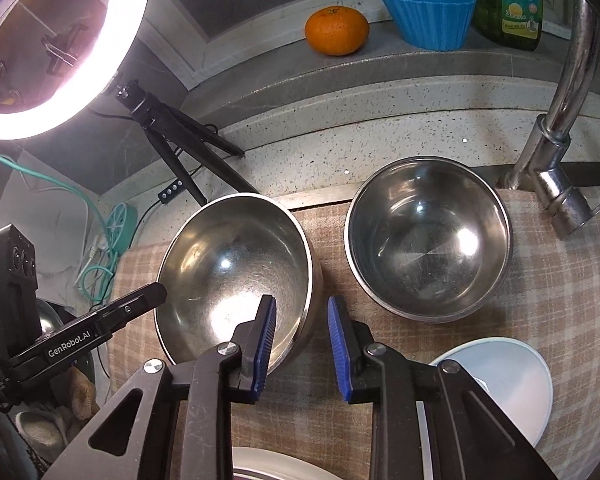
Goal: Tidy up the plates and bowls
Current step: 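Move both grippers to the rim of the large steel bowl, then close both grippers on the large steel bowl rim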
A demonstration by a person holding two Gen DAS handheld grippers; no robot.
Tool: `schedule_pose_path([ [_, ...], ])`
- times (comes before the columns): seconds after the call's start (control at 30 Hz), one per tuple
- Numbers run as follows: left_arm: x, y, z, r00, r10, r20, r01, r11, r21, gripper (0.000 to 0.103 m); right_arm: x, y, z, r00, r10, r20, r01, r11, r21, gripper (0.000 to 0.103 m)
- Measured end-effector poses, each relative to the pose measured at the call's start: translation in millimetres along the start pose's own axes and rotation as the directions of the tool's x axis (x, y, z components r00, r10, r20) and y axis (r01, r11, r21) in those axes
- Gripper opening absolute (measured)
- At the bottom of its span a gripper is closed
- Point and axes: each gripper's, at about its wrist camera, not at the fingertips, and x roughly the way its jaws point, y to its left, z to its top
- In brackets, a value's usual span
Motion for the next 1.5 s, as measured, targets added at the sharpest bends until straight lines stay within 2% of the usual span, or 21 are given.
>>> schedule_pose_path([
  [0.1, 2.7, 0.5, -0.3, 1.000, 0.000, -0.004, 0.000, 1.000, -0.004, 0.019, 4.2, 0.5, -0.8, 1.000, -0.008, -0.010, 0.008, 1.000, -0.006, 0.022],
  [0.3, 6.0, 1.5, -1.7, 1.000, 0.003, -0.013, -0.003, 1.000, -0.001, 0.011, 14.6, 0.8, -1.5, 0.999, -0.020, -0.032, 0.020, 1.000, -0.010, 0.013],
  [0.67, 2.0, -0.9, -7.1, 1.000, 0.005, -0.012, -0.005, 1.000, 0.004, 0.011, 12.9, 2.3, -6.6, 0.999, -0.042, -0.026, 0.041, 0.999, -0.032, 0.012],
  [0.93, -16.0, 4.1, -17.9, 1.000, 0.011, 0.011, -0.011, 1.000, 0.005, 0.011, 2.9, 12.5, -18.7, 0.999, -0.037, -0.022, 0.035, 0.998, -0.061, 0.012],
  [1.5, -70.2, 26.6, -64.1, 0.998, 0.025, 0.065, -0.023, 0.999, -0.035, 0.011, -20.8, 54.5, -64.2, 1.000, 0.003, -0.015, -0.005, 0.989, -0.148, 0.012],
])
